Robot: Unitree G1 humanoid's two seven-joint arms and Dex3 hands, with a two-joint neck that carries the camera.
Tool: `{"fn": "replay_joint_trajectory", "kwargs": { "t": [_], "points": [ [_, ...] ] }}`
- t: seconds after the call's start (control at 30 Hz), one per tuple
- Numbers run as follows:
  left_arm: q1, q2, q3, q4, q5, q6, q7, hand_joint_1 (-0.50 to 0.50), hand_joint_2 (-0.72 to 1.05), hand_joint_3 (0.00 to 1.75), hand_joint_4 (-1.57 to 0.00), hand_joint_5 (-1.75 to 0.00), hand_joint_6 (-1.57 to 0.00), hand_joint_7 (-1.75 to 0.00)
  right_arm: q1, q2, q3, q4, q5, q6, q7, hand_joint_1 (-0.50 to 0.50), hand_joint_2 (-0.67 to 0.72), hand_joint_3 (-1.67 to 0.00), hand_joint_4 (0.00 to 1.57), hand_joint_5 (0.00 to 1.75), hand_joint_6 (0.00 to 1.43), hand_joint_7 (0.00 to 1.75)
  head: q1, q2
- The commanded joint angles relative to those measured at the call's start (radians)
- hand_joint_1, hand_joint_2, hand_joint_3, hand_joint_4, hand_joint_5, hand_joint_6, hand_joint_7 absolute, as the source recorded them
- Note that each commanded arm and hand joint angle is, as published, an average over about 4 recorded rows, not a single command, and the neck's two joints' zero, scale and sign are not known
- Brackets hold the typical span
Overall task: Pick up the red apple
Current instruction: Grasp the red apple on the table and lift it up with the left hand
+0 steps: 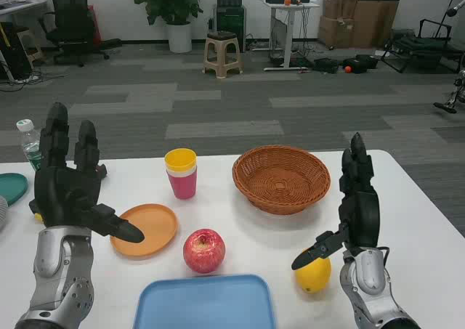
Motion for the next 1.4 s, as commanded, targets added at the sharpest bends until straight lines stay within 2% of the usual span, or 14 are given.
{"fn": "replay_joint_trajectory", "kwargs": {
  "t": [0.03, 0.1, 0.27, 0.37, 0.43, 0.53, 0.57, 0.67, 0.9, 0.97, 1.1, 1.2, 1.27, 1.4],
  "points": [
    [-0.096, 0.058, -0.179, 0.101, -0.145, -0.042, 0.015, -0.50, -0.72, 0.09, 0.00, 0.00, -0.03, -0.12, 0.027, 0.043, -0.059, -0.043, -0.009, -0.014, -0.004, -0.04, 0.66, 0.00, 0.00, 0.00, 0.00, 0.00, -0.093, 0.093],
    [-0.097, 0.057, -0.178, 0.101, -0.145, -0.042, 0.015, -0.50, -0.72, 0.09, 0.00, 0.00, -0.03, -0.10, 0.027, 0.043, -0.059, -0.043, -0.009, -0.014, -0.004, -0.04, 0.66, 0.00, 0.00, 0.00, 0.00, 0.00, -0.056, 0.057],
    [-0.098, 0.056, -0.179, 0.101, -0.145, -0.042, 0.015, -0.50, -0.72, 0.09, 0.00, 0.00, -0.03, -0.09, 0.027, 0.043, -0.059, -0.041, -0.009, -0.013, -0.005, -0.04, 0.66, 0.00, 0.00, 0.00, 0.00, 0.00, -0.058, 0.057],
    [-0.099, 0.055, -0.179, 0.101, -0.144, -0.042, 0.015, -0.50, -0.72, 0.09, 0.00, 0.00, -0.03, -0.14, 0.027, 0.043, -0.059, -0.041, -0.009, -0.014, -0.005, -0.04, 0.66, 0.00, 0.00, 0.00, 0.00, 0.00, -0.058, 0.050],
    [-0.099, 0.055, -0.178, 0.101, -0.141, -0.042, 0.015, -0.50, -0.72, 0.09, 0.00, 0.00, -0.03, -0.10, 0.027, 0.043, -0.059, -0.041, -0.009, -0.014, -0.005, -0.04, 0.66, 0.00, 0.00, 0.00, 0.00, 0.00, -0.059, 0.013],
    [-0.099, 0.055, -0.171, 0.101, -0.119, -0.040, 0.015, -0.50, -0.72, 0.09, 0.00, 0.00, -0.03, -0.07, 0.027, 0.042, -0.059, -0.041, -0.009, -0.013, -0.005, -0.04, 0.66, 0.00, 0.00, 0.00, 0.00, 0.00, -0.071, -0.119],
    [-0.099, 0.055, -0.165, 0.101, -0.104, -0.036, 0.015, -0.50, -0.72, 0.09, 0.00, 0.00, -0.04, -0.07, 0.027, 0.041, -0.059, -0.042, -0.009, -0.013, -0.005, -0.04, 0.66, 0.00, 0.00, 0.00, 0.00, 0.00, -0.075, -0.170],
    [-0.098, 0.056, -0.143, 0.093, -0.038, -0.002, 0.015, -0.50, -0.66, 0.09, 0.00, 0.00, -0.07, -0.12, 0.029, 0.040, -0.061, -0.046, -0.009, -0.014, -0.006, -0.04, 0.66, 0.00, 0.00, 0.00, 0.00, 0.00, -0.070, -0.220],
    [-0.087, 0.060, -0.058, 0.021, 0.183, 0.135, 0.010, -0.50, -0.64, 0.09, 0.00, 0.00, -0.08, -0.14, 0.032, 0.038, -0.064, -0.048, -0.009, -0.014, -0.006, -0.04, 0.66, 0.00, 0.00, 0.00, 0.00, 0.00, -0.042, -0.246],
    [-0.086, 0.067, -0.029, -0.021, 0.279, 0.202, 0.008, -0.50, -0.64, 0.09, 0.00, 0.00, -0.08, -0.14, 0.032, 0.038, -0.064, -0.046, -0.009, -0.014, -0.006, -0.04, 0.66, 0.00, 0.00, 0.00, 0.00, 0.00, -0.039, -0.247],
    [-0.093, 0.107, -0.007, -0.122, 0.461, 0.376, -0.010, -0.50, -0.64, 0.09, 0.00, 0.00, -0.06, -0.14, 0.032, 0.038, -0.061, -0.039, -0.009, -0.013, -0.005, -0.04, 0.66, 0.00, 0.00, 0.00, 0.00, 0.00, -0.036, -0.246],
    [-0.109, 0.131, -0.019, -0.167, 0.549, 0.454, -0.026, -0.50, -0.57, 0.09, 0.00, 0.00, -0.05, -0.14, 0.032, 0.038, -0.059, -0.035, -0.009, -0.013, -0.005, -0.04, 0.66, 0.00, 0.00, 0.00, 0.00, 0.00, -0.034, -0.237],
    [-0.128, 0.160, -0.051, -0.202, 0.618, 0.519, -0.046, -0.50, -0.55, 0.09, 0.00, 0.00, -0.05, -0.14, 0.031, 0.038, -0.058, -0.033, -0.009, -0.014, -0.005, -0.04, 0.66, 0.00, 0.00, 0.00, 0.00, 0.00, -0.031, -0.234],
    [-0.195, 0.250, -0.183, -0.239, 0.704, 0.625, -0.079, -0.50, -0.55, 0.09, 0.00, 0.00, -0.05, -0.14, 0.030, 0.037, -0.057, -0.028, -0.009, -0.013, -0.006, -0.01, 0.66, 0.00, 0.00, 0.00, 0.00, 0.00, -0.027, -0.230]
  ]
}}
